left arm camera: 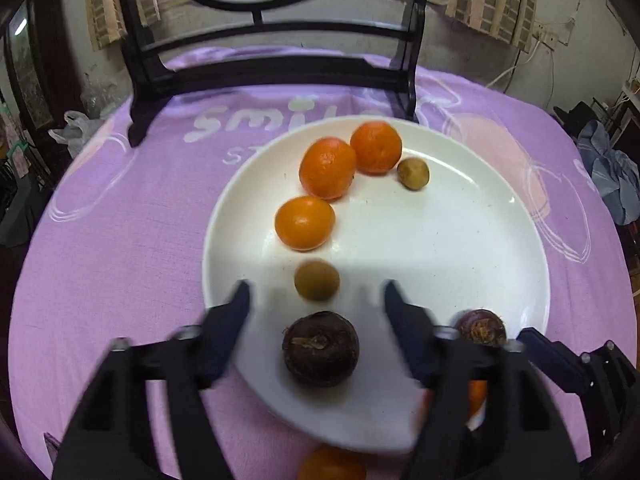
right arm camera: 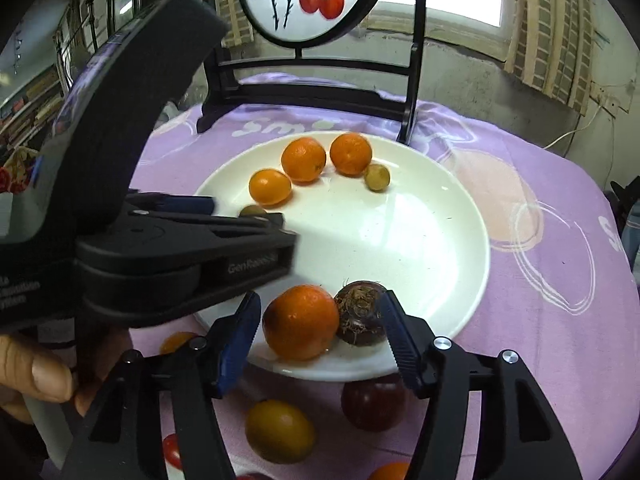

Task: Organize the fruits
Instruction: 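Carry the orange and yellow-green fruit over the white plate and open both tools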

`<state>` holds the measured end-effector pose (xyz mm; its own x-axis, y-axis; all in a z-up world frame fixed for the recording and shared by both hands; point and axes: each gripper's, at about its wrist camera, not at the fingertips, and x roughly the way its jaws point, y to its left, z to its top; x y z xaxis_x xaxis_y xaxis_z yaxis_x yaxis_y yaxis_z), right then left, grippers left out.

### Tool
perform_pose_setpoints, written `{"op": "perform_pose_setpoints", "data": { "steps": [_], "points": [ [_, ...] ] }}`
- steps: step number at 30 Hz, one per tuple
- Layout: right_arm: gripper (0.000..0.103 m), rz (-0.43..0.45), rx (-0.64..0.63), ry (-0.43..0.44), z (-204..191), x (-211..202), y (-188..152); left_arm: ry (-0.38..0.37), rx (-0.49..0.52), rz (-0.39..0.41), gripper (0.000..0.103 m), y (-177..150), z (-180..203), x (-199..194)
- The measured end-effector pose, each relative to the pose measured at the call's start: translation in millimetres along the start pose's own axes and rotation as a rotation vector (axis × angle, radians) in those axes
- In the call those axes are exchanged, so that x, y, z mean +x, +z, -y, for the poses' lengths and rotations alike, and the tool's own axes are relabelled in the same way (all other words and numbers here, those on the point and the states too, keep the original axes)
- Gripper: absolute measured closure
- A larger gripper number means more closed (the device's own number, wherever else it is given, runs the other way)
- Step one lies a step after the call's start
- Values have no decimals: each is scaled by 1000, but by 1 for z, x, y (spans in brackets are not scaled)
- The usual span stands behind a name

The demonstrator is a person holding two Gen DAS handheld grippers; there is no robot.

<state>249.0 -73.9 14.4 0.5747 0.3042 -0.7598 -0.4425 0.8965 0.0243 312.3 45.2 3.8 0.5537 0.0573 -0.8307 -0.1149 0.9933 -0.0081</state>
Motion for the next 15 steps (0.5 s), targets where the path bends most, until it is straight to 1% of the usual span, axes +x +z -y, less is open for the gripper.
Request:
{"op": "perform_pose_setpoints", "data": {
  "steps": [2, 4, 5, 6, 9, 13, 15],
  "points": [
    [40, 9, 3, 1, 3, -11, -4, 11, 24, 37, 27, -6, 2, -16],
    [40, 20, 10, -2, 6, -24, -11, 32, 70, 42, 27, -16, 6, -31],
    [40, 24, 14, -3, 9, -29, -13, 35, 77, 49, 27, -22, 6, -39],
    [40, 29, 21, -7, 11, -36, -17, 33, 70, 59, 26, -27, 5, -47],
    [40, 40, 47, -8, 21, -56, -32, 4, 38, 67, 17, -43, 0, -70],
    [40, 44, 82, -22, 33, -78, -58, -25, 25, 78, 17, -69, -1, -96],
    [40, 44, 102, -28, 38, -88, -74, -20, 37, 90, 17, -85, 0, -107]
  ]
}}
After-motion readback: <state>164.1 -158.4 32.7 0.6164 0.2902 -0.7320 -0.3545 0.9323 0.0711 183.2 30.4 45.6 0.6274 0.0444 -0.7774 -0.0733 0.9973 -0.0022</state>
